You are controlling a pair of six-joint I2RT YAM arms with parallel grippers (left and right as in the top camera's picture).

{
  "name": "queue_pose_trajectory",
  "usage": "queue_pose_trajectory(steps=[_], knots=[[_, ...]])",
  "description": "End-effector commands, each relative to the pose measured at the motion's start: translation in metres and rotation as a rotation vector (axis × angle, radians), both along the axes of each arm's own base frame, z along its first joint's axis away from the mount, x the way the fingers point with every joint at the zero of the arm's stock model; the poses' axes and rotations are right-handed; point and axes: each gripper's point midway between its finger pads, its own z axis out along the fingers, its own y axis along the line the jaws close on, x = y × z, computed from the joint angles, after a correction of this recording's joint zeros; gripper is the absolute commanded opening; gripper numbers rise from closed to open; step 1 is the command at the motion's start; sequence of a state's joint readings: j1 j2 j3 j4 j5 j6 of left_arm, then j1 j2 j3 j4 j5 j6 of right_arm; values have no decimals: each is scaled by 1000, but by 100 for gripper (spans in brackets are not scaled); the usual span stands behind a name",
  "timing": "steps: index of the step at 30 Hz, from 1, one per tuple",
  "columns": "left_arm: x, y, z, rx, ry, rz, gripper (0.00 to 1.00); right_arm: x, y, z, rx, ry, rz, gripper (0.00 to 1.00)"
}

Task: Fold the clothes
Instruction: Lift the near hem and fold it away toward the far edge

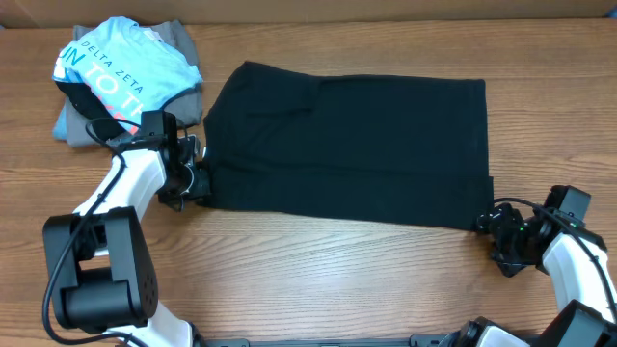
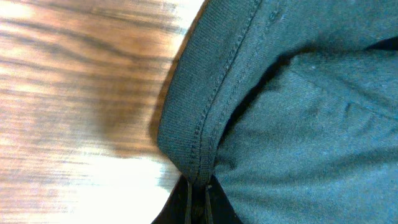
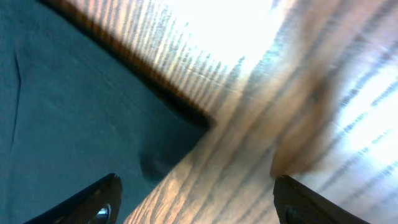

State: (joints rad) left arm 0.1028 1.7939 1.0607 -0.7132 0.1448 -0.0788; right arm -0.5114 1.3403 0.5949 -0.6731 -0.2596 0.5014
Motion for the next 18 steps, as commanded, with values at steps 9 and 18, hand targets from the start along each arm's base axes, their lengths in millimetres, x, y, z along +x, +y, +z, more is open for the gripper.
queue_pose_trajectory(steps=[9, 18], knots=[[-11, 5, 6, 29, 23, 22, 4, 7, 10, -14, -69, -48, 112, 64], [-11, 6, 6, 27, 23, 33, 4, 17, -3, -14, -108, -70, 28, 55]])
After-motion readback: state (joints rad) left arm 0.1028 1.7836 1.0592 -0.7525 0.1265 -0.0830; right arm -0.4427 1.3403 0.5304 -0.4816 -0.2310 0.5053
